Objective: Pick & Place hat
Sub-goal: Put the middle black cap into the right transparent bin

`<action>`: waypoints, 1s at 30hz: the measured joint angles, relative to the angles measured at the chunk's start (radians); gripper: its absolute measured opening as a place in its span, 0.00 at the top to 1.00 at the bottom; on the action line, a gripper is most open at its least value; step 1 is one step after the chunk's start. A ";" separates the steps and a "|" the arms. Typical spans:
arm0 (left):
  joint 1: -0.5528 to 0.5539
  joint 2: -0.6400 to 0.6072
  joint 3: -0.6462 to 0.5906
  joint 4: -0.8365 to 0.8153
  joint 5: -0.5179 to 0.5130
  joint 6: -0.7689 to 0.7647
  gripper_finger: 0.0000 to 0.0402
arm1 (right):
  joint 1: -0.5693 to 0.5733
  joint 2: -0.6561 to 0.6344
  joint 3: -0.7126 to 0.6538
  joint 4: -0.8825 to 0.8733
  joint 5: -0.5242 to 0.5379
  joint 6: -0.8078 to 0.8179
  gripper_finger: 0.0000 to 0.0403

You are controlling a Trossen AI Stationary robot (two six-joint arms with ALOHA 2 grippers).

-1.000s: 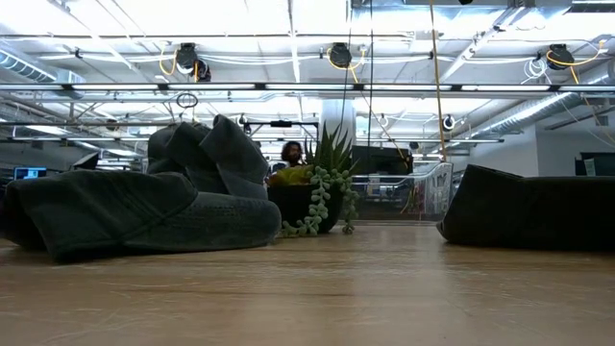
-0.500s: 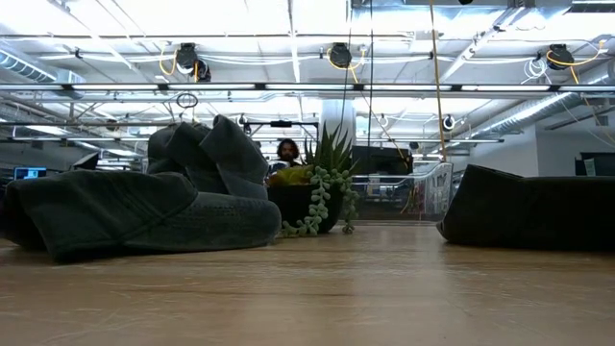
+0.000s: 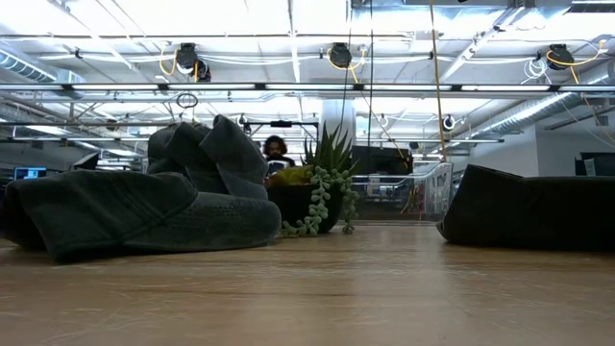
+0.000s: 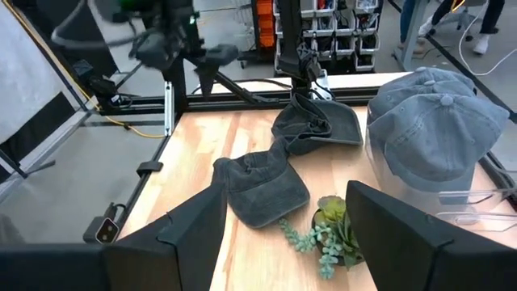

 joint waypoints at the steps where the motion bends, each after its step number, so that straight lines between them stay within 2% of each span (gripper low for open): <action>1: 0.003 0.015 0.000 0.000 -0.006 0.024 0.36 | 0.000 0.000 0.000 0.000 0.016 0.000 0.40; 5: 0.009 0.084 0.000 0.003 -0.017 0.092 0.36 | 0.000 0.000 0.000 0.000 0.071 -0.005 0.40; 18: 0.012 0.300 -0.002 0.063 -0.084 0.176 0.36 | 0.000 0.000 0.000 0.000 0.072 -0.011 0.40; 24: 0.014 0.311 -0.121 0.169 -0.113 0.120 0.36 | 0.000 0.000 0.000 0.000 0.074 -0.011 0.40; 30: 0.016 0.311 -0.237 0.235 -0.192 0.099 0.36 | 0.000 0.000 0.000 0.000 0.077 -0.011 0.40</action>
